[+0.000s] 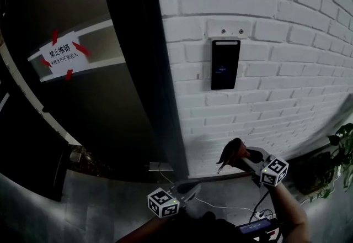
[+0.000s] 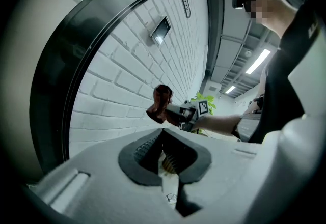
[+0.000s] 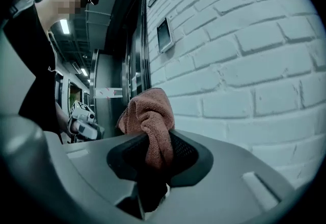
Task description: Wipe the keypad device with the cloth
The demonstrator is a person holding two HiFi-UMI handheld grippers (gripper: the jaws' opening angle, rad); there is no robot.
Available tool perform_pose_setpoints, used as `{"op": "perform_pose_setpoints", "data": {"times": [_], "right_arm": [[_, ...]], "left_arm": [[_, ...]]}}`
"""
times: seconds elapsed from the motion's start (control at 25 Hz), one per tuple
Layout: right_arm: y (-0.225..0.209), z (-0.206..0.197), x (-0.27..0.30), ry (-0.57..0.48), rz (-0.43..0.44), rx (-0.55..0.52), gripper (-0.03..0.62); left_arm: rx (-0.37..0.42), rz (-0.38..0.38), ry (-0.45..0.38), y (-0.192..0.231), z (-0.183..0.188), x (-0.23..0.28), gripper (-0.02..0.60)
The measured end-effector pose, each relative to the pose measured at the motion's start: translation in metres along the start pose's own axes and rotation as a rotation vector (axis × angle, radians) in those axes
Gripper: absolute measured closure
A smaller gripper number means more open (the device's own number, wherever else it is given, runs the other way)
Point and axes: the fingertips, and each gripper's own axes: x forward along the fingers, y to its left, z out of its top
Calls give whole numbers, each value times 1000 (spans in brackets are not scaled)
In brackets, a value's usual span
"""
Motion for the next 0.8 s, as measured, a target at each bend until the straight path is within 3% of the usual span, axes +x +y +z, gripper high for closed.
{"op": "perform_pose_setpoints", "data": {"times": [0.16,0.32,0.48,0.64,0.8], "right_arm": [[-13,102,8,-74,-52,-165,505],[-34,200,22,-177,-215,-199,505],[-53,248,38,-206,-366,-278,503],[-42,286,47,-244,-469,-427,503],[-26,344,37,-348,-574,-606,503]], "left_arm": [[5,4,-3,9,9,-9,578],[-1,0,-7,19,14,-13,577],[14,-10,-11,24,18,-11,578],[21,-20,-7,25,22,-11,578],[23,-23,-9,29,26,-11,578]]}}
